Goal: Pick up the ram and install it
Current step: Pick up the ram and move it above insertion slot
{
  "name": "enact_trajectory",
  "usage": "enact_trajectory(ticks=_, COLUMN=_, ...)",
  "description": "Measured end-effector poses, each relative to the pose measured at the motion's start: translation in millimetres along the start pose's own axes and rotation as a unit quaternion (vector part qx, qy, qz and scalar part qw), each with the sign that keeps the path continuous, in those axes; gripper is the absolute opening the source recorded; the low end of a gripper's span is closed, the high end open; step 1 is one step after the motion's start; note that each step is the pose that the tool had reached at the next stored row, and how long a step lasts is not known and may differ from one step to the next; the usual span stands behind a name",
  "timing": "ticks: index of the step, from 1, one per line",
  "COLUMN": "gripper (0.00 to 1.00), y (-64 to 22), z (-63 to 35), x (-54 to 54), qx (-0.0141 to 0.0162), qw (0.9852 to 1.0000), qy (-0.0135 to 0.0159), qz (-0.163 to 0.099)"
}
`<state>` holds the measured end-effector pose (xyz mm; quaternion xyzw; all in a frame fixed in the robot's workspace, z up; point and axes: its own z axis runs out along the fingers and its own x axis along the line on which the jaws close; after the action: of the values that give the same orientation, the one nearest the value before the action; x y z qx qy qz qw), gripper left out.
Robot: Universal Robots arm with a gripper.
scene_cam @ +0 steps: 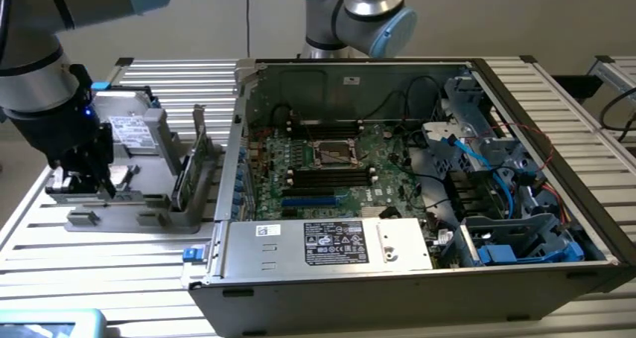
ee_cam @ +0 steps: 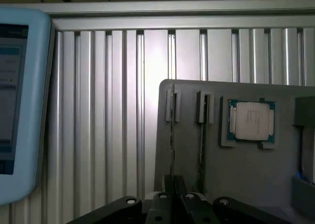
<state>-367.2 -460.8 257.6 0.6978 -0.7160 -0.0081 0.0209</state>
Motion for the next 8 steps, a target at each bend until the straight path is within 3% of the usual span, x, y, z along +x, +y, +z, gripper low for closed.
enact_trajectory(ticks=8, gripper=0.13, y=1.5, z=-36.3, x=0.6, qx=0.0, qw=1.0, qy=0.0002, qz=0.0)
